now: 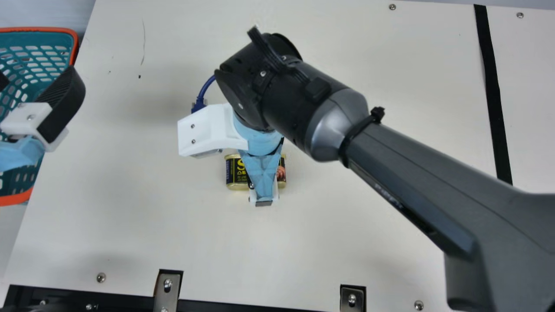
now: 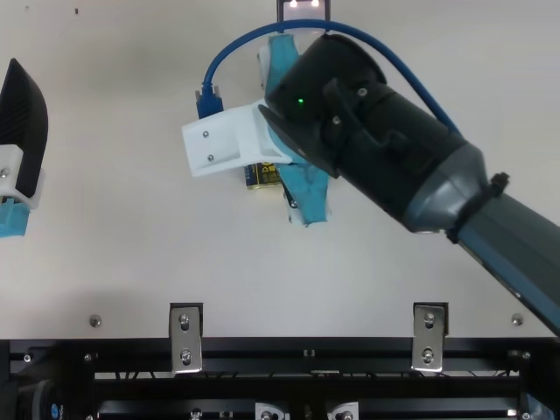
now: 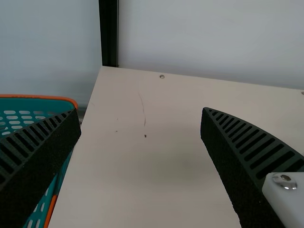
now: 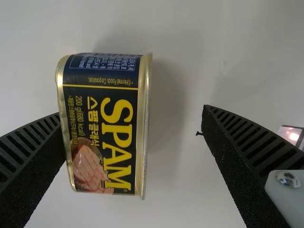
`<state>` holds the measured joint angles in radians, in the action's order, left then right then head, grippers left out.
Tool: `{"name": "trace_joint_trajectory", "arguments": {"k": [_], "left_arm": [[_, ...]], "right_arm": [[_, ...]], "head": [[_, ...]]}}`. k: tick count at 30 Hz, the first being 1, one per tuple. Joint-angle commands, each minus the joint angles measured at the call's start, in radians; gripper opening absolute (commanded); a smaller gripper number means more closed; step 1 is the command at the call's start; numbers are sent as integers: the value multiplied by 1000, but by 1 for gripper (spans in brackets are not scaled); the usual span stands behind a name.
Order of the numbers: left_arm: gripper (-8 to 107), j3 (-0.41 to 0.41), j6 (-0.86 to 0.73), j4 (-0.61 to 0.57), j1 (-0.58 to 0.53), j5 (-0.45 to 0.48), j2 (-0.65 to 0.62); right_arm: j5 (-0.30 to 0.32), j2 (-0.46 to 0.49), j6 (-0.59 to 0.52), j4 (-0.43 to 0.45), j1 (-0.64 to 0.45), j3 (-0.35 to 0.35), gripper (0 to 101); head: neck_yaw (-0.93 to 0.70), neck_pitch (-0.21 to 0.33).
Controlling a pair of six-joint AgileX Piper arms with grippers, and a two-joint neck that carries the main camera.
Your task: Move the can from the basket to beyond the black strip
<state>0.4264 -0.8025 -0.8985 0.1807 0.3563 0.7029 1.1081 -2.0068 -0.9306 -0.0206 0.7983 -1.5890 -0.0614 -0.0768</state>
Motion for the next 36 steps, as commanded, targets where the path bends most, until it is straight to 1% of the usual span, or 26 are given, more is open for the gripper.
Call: {"name": "trace_joint_trajectory", "arguments": {"k": [1,4,7,10,12,16,20,23,27,30,33,36], "left_arm": [[90,0,0,0,0,0,0],[90,0,0,0,0,0,0],[90,0,0,0,0,0,0],[90,0,0,0,0,0,0],[90,0,0,0,0,0,0],[90,0,0,0,0,0,0],[90,0,0,0,0,0,0],[90,0,0,0,0,0,0],[90,0,0,0,0,0,0],[90,0,0,0,0,0,0],[90,0,0,0,0,0,0],[90,0,0,0,0,0,0]], "right_arm": [[-9,-4,9,-4,-1,1,0],[-30,-8,25,-13,-5,2,0],[-67,1,31,-39,-19,17,0],[-111,30,23,-90,-45,38,0],[-145,58,6,-140,-68,60,0],[-219,126,-60,-276,-124,117,0],[-279,194,-167,-453,-186,175,0],[-307,239,-265,-597,-232,222,0],[-311,289,-408,-794,-295,275,0],[-290,315,-516,-926,-346,309,0],[-257,330,-606,-1024,-395,338,0],[-224,333,-677,-1091,-439,360,0]], "head": [[1,3],[1,3],[1,3],[1,3],[1,3],[1,3],[1,3],[1,3],[1,3],[1,3],[1,3],[1,3]]}}
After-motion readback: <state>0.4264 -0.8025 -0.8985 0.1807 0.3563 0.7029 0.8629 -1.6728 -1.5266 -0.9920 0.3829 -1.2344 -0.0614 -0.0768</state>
